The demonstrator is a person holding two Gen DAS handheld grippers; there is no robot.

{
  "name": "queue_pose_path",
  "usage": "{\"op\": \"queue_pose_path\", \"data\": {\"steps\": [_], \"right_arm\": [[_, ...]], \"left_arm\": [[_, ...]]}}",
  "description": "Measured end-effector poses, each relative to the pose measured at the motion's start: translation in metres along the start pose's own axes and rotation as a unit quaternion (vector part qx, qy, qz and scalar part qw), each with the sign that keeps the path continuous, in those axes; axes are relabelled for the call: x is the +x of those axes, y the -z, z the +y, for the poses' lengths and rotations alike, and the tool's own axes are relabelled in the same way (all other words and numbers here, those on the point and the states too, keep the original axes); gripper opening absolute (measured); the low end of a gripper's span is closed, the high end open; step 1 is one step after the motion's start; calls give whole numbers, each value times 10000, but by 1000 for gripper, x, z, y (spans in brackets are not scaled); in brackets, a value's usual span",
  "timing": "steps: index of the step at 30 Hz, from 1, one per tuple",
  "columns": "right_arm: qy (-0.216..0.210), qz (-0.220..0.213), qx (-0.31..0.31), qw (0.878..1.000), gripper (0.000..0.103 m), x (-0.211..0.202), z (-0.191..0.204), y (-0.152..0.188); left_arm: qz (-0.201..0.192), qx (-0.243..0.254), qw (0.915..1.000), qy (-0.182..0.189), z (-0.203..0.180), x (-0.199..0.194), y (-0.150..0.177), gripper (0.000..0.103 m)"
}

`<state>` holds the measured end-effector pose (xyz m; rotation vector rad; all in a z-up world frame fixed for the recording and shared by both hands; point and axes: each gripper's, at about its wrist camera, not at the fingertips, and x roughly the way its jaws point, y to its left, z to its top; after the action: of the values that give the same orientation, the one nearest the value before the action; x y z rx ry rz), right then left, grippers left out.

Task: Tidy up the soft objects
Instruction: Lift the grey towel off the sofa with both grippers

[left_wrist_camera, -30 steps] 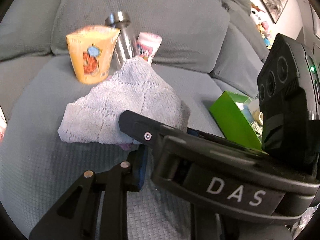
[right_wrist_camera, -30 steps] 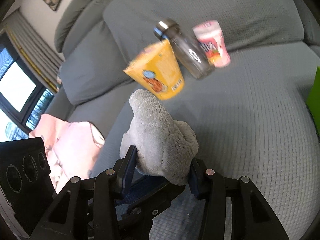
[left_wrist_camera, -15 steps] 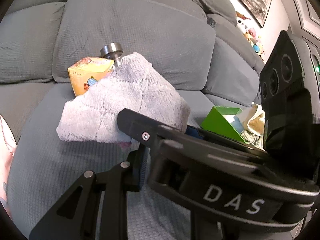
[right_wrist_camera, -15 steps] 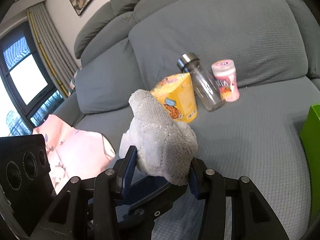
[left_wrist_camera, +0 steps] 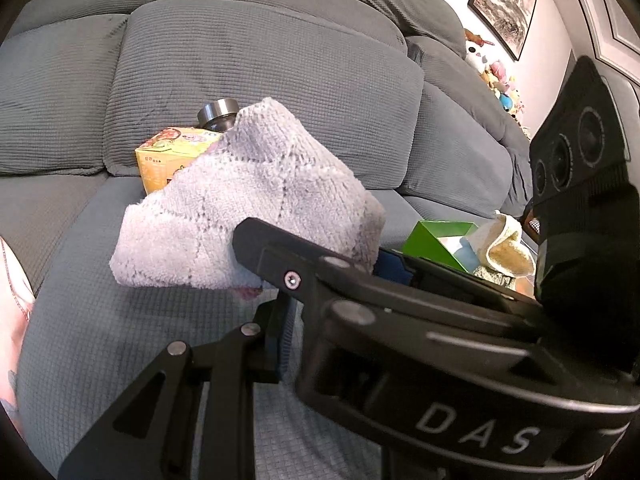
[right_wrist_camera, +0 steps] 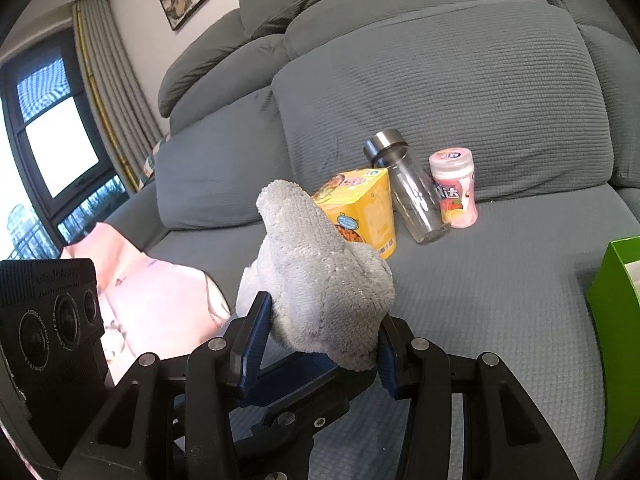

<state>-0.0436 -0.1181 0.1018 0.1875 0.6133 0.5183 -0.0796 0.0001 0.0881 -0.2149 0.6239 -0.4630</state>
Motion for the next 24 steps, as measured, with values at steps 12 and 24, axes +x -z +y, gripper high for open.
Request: {"op": "queue_pose_path", "data": {"steps": [12,24], "right_arm": [[233,21,-41,9997,49,-4,7,-1],[663,9,50,9978,49,-29,7,-5]], "left_arm": [[-23,-7,9999,105,2,-2,-2,15],[-45,20,9985,541,-14,-5,-5,15]]}}
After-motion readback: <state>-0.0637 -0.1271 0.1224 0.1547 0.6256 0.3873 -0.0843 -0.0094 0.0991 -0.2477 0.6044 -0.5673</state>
